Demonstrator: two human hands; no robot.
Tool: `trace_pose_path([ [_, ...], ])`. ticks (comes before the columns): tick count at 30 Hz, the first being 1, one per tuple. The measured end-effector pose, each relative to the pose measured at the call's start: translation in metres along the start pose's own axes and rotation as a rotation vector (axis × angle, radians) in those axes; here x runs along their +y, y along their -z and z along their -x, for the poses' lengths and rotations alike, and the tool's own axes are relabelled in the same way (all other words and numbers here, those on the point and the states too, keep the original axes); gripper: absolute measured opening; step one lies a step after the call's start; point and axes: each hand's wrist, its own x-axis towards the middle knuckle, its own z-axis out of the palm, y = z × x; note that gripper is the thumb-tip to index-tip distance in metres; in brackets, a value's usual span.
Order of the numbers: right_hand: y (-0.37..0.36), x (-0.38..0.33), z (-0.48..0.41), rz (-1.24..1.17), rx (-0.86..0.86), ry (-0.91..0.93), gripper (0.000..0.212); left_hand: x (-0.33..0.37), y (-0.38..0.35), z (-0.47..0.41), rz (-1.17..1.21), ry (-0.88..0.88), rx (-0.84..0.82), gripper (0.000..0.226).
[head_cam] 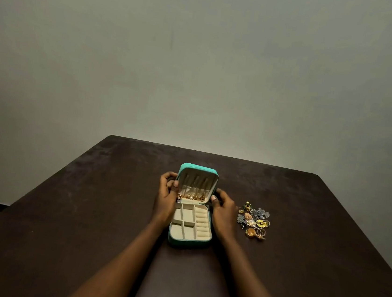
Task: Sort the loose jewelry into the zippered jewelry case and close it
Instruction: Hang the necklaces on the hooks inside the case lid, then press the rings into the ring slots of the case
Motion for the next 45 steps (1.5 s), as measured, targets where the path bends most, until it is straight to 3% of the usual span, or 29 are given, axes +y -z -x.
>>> trace_pose_path([
  [6, 0.004, 0.016, -0.005, -0.027, -0.001, -0.067, 0.026, -0.017, -0.009, -0.002, -0.030, 0.048, 0.002, 0.016],
  [10, 0.005, 0.020, -0.010, -0.024, 0.006, -0.081, 0.025, -0.022, -0.014, -0.010, -0.003, 0.157, 0.034, 0.030],
  [17, 0.010, 0.015, -0.019, -0.037, 0.030, -0.067, 0.024, -0.020, -0.027, -0.017, 0.035, 0.233, 0.041, 0.030],
  [22, 0.030, 0.018, -0.023, 0.096, -0.010, -0.084, 0.023, -0.029, -0.029, -0.025, -0.043, 0.199, 0.003, 0.028],
  [26, 0.075, 0.020, -0.040, 0.226, 0.064, -0.126, 0.018, -0.032, -0.027, -0.025, -0.064, 0.169, -0.024, 0.029],
  [31, 0.123, 0.039, -0.048, 0.465, -0.056, -0.173, 0.015, -0.035, -0.026, -0.028, -0.062, 0.165, -0.034, 0.031],
  [36, 0.152, 0.046, -0.039, 0.428, -0.075, -0.169, 0.013, -0.031, -0.028, -0.025, -0.046, 0.175, -0.016, 0.032],
  [41, 0.164, 0.039, -0.034, 0.525, -0.352, -0.222, 0.005, -0.034, -0.028, -0.026, -0.049, 0.161, -0.021, 0.030],
  [45, 0.157, 0.039, -0.033, 0.579, -0.385, -0.247, 0.003, -0.035, -0.027, -0.026, -0.024, 0.147, -0.034, 0.026],
])
